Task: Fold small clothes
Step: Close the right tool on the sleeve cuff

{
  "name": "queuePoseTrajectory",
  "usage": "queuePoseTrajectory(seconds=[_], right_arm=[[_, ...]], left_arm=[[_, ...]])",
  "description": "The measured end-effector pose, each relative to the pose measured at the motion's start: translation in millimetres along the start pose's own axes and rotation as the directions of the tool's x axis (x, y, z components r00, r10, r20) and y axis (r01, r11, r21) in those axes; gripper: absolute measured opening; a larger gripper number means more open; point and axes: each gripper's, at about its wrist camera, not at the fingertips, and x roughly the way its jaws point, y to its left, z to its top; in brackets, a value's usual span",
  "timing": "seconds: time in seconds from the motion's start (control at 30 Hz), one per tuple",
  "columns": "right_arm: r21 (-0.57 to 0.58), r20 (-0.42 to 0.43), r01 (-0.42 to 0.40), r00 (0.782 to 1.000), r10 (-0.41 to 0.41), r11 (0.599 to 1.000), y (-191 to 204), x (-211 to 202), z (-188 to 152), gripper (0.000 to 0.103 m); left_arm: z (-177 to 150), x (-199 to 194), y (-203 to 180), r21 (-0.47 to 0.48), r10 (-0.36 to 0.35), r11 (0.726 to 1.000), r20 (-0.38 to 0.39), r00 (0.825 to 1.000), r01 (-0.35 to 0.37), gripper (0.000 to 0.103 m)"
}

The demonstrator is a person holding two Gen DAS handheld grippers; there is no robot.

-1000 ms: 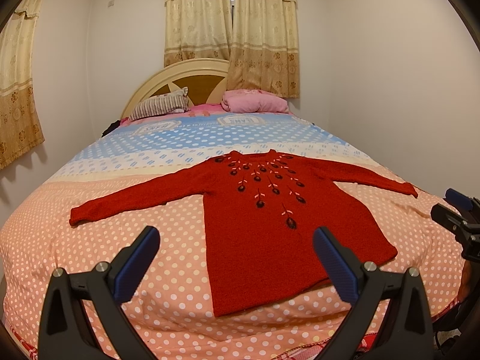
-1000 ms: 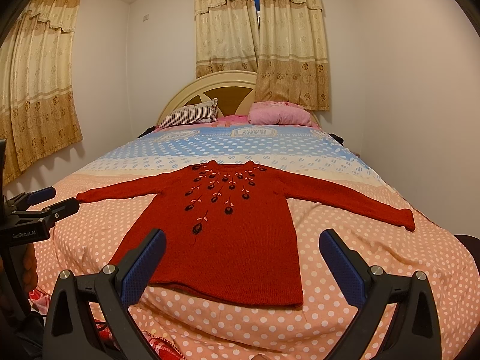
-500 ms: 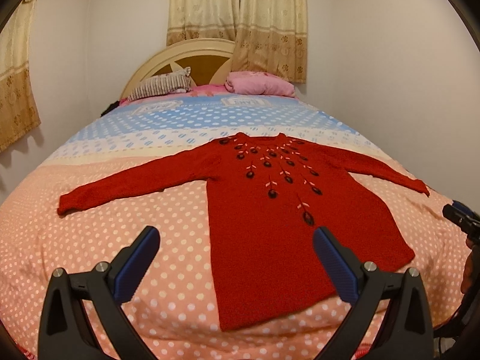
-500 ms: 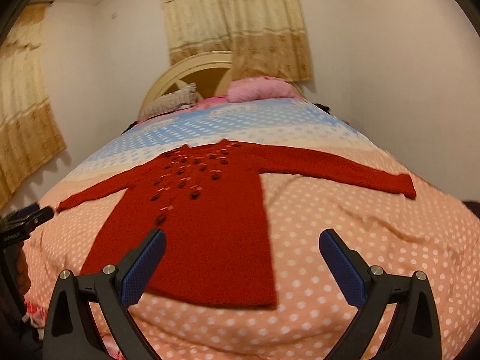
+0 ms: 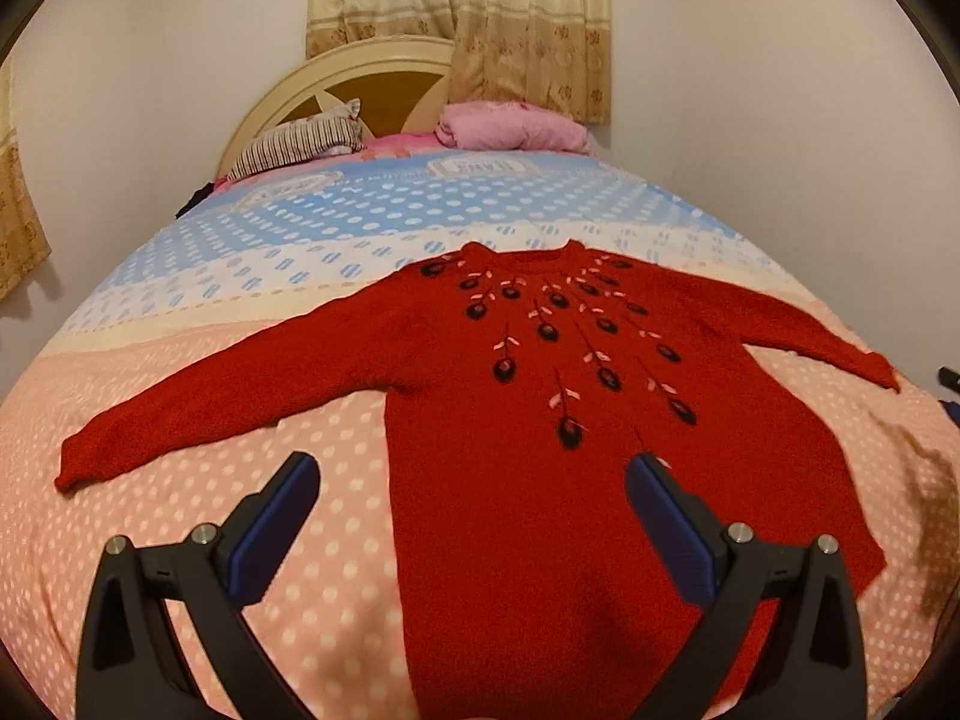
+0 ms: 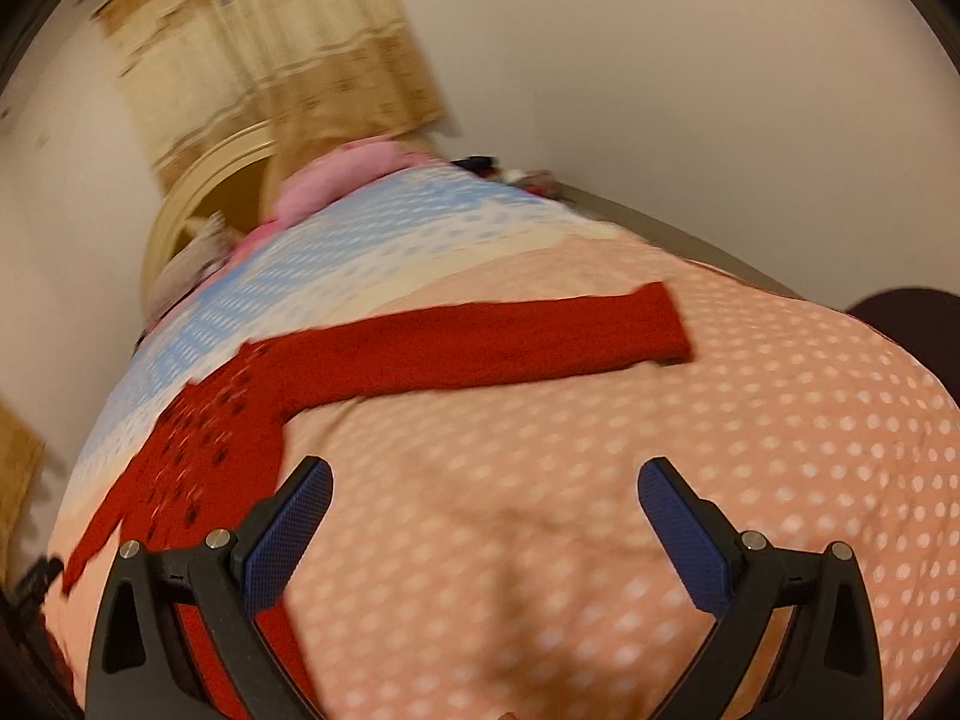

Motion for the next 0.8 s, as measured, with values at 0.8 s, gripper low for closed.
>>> queuePoseTrajectory(seconds=[0.8], right_arm=[[0.213, -0.154, 0.152, 0.981, -0.12, 0.965, -115, 145, 93, 0.071]], left_arm=[[33, 117, 26, 0.014, 0.116, 0.993, -0.087, 0.989, -0.115, 0.103]])
